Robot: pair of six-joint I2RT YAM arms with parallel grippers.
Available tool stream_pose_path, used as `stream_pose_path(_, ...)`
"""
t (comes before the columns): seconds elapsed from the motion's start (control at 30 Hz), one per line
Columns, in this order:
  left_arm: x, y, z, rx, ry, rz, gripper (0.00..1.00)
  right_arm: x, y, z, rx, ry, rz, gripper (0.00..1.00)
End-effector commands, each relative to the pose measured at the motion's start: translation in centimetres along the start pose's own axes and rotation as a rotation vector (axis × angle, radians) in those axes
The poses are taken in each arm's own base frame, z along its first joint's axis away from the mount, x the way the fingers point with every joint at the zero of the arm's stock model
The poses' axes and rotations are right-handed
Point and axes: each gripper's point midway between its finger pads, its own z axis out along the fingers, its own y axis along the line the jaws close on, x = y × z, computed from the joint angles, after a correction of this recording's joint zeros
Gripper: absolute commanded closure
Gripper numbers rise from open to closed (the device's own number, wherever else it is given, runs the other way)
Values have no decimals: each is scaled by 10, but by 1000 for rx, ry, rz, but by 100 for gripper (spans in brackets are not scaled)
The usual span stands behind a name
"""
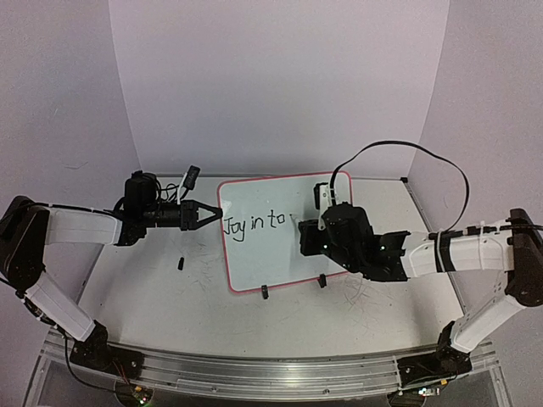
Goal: Write a sentence on the whiteboard
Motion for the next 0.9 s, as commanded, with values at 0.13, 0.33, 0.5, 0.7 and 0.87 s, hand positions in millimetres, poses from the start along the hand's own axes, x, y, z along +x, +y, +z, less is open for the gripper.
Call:
stream_pose_path(0.13,-30,-25,-6,58,-56,100,100,-11,3,6,19,-34,16,100)
stream_pose_path(0.33,-31,-26,-6,59,-58,103,100,-14,9,8,-2,-36,-17,100)
stream_pose_path(0.5,-31,-25,-6,57,-58,101,100,-11,11,9,-15,-26,-27,100)
stream_pose_path(0.7,-31,-25,-6,58,-59,102,100,-6,12,9,-26,-13,-23,100)
stream_pose_path(0.87,-31,-25,-5,57,-57,100,100,2,13,9,-36,11,-23,100)
